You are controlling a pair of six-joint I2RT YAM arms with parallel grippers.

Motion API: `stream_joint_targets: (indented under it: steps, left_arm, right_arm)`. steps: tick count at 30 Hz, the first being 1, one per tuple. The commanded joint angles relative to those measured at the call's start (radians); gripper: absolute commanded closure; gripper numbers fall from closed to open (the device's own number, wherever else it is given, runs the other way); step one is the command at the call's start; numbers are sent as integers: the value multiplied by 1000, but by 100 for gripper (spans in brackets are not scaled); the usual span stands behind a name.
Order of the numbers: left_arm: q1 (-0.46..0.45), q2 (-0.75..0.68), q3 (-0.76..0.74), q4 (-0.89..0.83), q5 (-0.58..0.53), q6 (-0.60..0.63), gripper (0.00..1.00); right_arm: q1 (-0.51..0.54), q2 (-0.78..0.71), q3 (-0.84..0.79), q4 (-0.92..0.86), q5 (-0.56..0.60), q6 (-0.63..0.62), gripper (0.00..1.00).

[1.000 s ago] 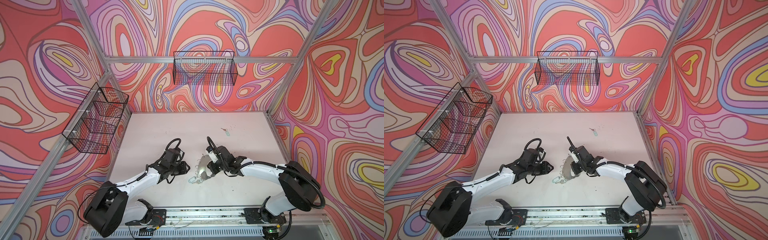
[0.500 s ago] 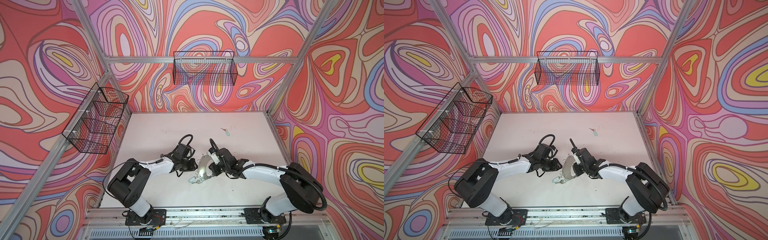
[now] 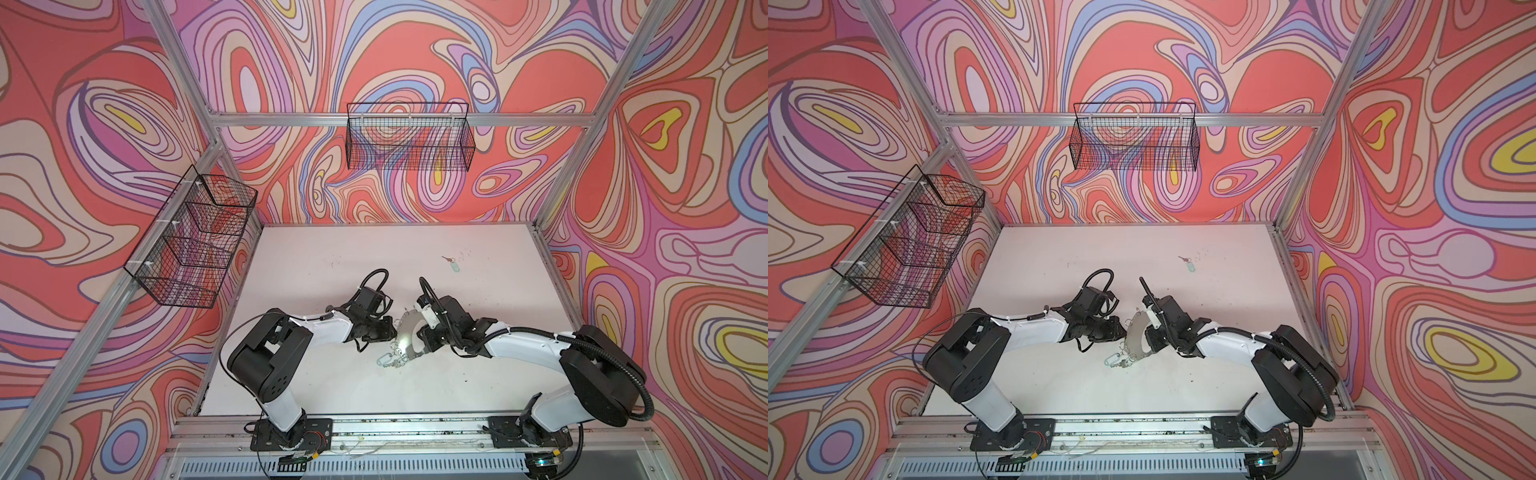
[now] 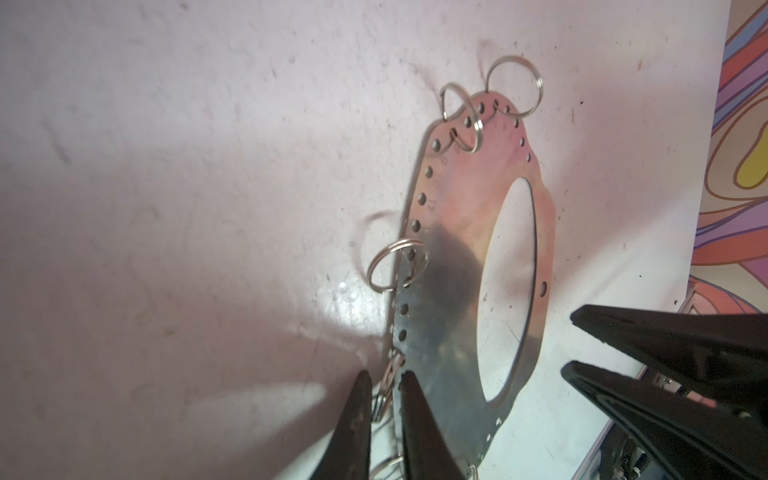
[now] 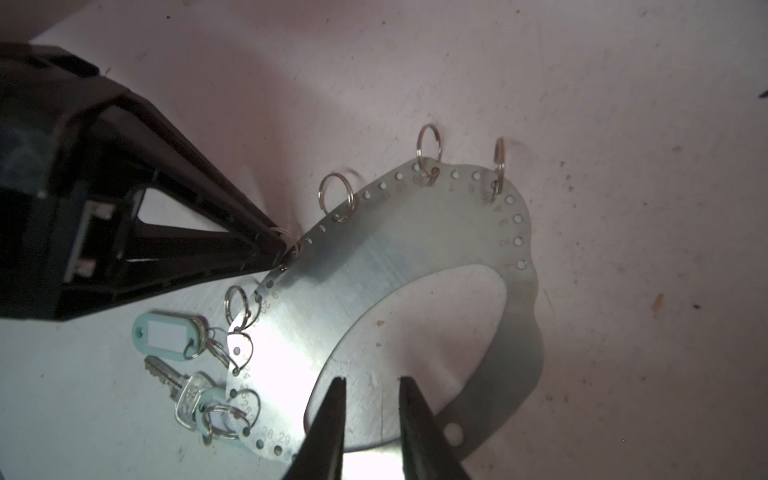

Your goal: Put the keys on the keyring

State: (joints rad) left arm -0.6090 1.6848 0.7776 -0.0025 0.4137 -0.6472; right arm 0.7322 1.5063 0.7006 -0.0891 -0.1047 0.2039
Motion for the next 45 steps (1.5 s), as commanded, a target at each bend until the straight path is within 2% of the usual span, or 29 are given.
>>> stream_joint_targets:
  steps: [1, 2, 4, 10, 14, 20, 25, 32, 37, 39, 45]
  left_arm:
    - [-5, 10, 12, 15, 4, -3, 92]
    - [-5, 6, 12, 13, 4, -2, 92]
    - [-5, -10, 9, 8, -2, 2, 100]
    - [-5, -115, 4, -49, -49, 31, 100]
    - [-23, -220, 25, -108, -93, 91, 100]
    - [-58, -366, 117, -227, -124, 238, 100]
    - [-63, -454, 204, -299, -103, 330, 100]
    - [-66, -556, 247, -269, -27, 417, 100]
    - [-66, -617, 255, -198, -12, 463, 100]
    - [-67, -635, 242, -147, 14, 474, 100]
    - [-69, -686, 169, 37, 5, 473, 100]
  right_arm:
    - [-4, -10, -11, 10, -8, 2, 75]
    - [-4, -9, -12, 11, -6, 3, 75]
    - [-5, -9, -13, 12, -4, 4, 75]
    - [-3, -10, -15, 17, 2, 7, 75]
    - [-4, -30, -15, 31, 1, 17, 75]
    - [-4, -170, -19, 69, 21, 25, 74]
    - [-4, -309, 0, 75, 54, 22, 74]
    - [-7, -462, 29, 85, 11, 24, 72]
    - [-21, -512, 59, 93, 42, 10, 69]
    - [-22, -498, 91, 87, 1, -3, 69]
    - [-22, -424, 151, 110, -281, 15, 69]
